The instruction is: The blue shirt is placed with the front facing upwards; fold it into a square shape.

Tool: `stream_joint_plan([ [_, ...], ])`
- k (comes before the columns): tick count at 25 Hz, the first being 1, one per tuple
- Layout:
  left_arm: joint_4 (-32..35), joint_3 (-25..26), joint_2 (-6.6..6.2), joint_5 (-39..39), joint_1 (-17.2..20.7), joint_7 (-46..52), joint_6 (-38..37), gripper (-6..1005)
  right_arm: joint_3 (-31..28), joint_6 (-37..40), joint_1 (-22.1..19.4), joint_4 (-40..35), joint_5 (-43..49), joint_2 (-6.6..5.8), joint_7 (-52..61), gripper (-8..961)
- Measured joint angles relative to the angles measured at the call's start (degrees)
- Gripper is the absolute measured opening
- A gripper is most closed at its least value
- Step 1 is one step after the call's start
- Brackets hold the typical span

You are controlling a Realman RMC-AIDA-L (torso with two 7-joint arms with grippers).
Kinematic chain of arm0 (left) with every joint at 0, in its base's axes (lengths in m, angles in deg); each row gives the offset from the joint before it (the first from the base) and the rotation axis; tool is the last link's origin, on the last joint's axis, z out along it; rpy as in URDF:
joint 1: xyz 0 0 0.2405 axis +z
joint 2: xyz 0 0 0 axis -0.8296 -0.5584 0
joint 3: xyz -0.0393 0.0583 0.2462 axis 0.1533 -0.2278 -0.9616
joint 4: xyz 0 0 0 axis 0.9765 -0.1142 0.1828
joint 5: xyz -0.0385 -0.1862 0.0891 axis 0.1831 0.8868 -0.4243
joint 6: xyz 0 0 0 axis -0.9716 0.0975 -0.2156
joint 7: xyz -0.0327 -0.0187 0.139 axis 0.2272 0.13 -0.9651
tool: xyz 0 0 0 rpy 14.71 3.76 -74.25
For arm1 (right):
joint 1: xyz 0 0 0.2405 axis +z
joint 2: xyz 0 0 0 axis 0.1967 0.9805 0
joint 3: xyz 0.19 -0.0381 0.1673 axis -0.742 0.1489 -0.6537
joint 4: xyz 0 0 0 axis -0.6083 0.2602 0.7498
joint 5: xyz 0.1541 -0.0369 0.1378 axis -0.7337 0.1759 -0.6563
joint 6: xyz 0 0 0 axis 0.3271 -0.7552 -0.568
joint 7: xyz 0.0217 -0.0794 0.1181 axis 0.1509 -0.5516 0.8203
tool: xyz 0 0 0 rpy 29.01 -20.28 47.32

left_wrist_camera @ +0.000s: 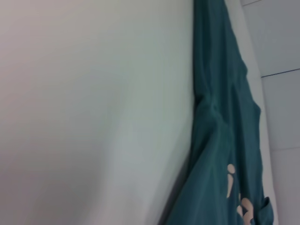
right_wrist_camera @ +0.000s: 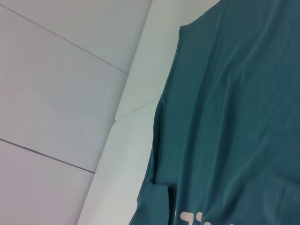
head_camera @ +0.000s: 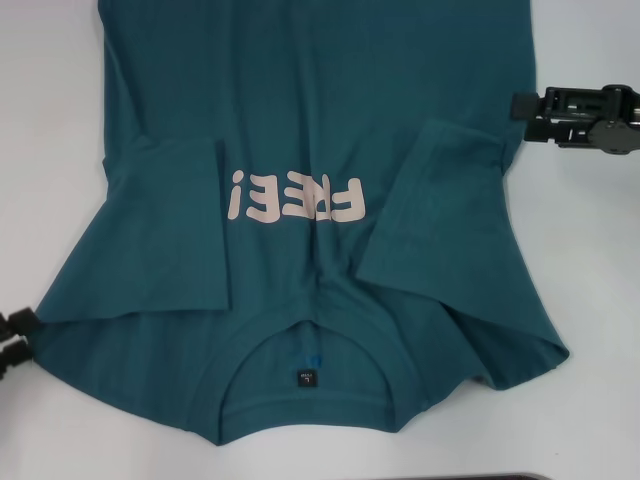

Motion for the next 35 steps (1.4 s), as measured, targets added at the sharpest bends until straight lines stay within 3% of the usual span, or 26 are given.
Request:
stream_joint_plan([
  [35, -0.05, 0.03, 0.59, -0.93, 0.49, 14.35, -0.09, 614, -0.8, -0.11, -0.5, 0.25, 0.0, -0.24, 0.0, 791],
])
